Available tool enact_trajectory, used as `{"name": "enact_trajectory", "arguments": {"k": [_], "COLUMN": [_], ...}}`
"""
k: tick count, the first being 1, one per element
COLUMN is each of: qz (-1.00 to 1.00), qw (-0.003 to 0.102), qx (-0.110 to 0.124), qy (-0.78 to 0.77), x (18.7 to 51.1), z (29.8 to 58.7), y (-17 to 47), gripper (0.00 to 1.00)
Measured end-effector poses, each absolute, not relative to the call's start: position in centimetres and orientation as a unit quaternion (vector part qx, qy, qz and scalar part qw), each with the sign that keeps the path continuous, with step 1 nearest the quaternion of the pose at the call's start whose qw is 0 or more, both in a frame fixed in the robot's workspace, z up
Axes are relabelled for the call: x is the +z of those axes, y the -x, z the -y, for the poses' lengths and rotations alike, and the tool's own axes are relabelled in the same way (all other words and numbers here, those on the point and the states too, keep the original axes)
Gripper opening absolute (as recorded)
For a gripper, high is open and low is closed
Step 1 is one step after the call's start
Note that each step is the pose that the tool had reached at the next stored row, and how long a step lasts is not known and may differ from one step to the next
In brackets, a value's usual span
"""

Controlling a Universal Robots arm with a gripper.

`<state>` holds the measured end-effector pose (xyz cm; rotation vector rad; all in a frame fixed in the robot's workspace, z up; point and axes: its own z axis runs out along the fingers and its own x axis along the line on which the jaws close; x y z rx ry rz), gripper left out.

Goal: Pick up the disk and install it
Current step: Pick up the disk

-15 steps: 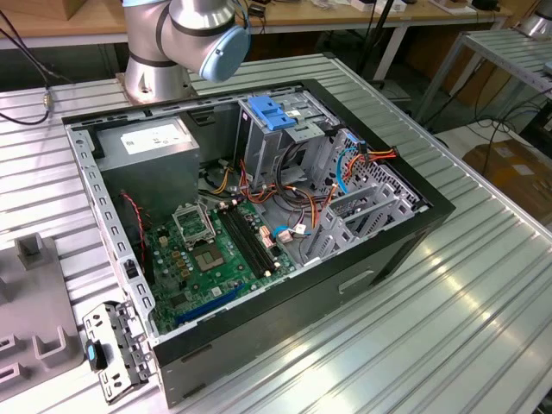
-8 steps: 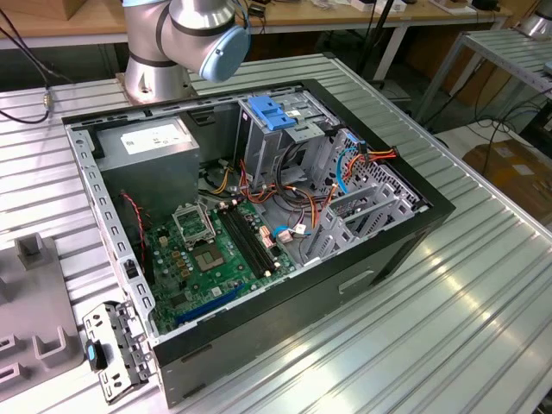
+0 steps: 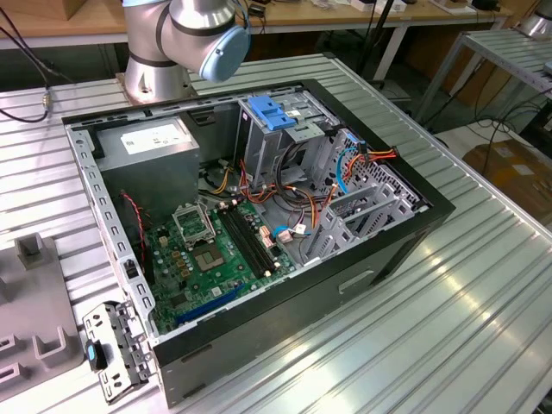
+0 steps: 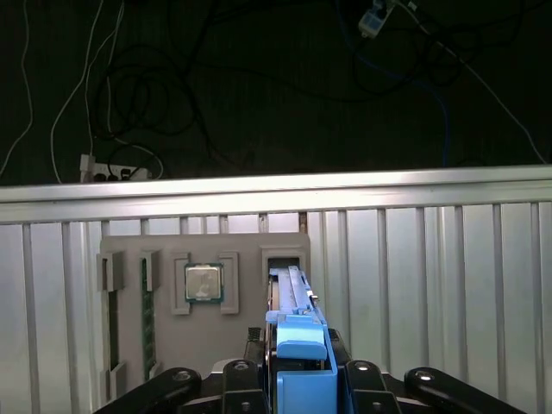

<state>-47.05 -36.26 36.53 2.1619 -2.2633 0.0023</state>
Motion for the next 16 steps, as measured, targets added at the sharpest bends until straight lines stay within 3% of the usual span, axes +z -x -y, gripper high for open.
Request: {"name": "enact_trajectory", "arguments": {"k": [16], "qz": [0.723], "qw": [0.006], "qx": [0.001], "qy": [-0.691], "x": [38.8], "z": [36.3], "y": [47.1], "gripper": [0.37]}}
